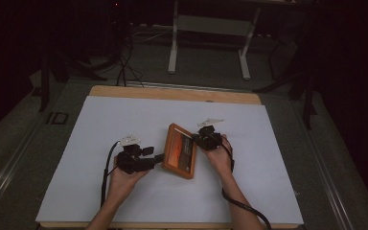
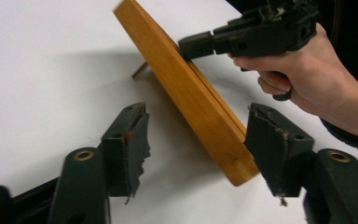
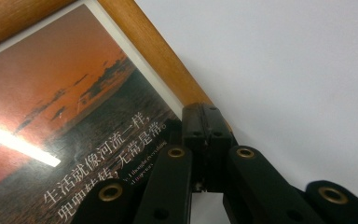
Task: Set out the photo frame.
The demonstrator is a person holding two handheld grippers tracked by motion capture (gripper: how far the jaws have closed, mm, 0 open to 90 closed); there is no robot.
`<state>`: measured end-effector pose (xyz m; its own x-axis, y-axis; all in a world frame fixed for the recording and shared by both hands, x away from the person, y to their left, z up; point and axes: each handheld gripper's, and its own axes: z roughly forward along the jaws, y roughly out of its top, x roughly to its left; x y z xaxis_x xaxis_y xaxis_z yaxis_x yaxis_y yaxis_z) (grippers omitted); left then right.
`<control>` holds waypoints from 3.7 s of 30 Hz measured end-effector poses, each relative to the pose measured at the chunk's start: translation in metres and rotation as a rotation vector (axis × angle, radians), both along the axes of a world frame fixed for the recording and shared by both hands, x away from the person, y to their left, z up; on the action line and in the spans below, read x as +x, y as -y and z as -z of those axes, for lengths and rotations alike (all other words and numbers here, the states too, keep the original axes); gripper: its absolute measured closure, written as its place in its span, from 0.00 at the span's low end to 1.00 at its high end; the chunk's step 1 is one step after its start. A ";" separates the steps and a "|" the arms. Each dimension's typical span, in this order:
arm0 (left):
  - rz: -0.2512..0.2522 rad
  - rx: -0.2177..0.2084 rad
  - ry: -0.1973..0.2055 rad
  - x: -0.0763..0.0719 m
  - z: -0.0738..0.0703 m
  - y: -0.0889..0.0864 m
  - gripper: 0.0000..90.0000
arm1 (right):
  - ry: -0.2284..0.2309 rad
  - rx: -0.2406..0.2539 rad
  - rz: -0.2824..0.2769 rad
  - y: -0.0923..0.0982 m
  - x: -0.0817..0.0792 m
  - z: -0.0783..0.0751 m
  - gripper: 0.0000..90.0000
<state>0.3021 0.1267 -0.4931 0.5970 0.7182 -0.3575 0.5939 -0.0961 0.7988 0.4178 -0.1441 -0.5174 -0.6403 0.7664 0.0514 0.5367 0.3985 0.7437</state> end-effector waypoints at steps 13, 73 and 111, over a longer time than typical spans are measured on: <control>0.052 0.002 -0.102 0.001 0.017 0.030 0.45 | 0.004 0.018 0.003 0.002 -0.001 0.002 1.00; 0.199 0.127 0.126 -0.008 0.021 0.102 0.76 | 0.284 0.126 0.000 0.072 -0.087 -0.066 1.00; 0.286 0.157 0.128 0.028 -0.083 0.025 0.77 | 0.218 0.098 -0.266 0.040 -0.090 -0.073 0.51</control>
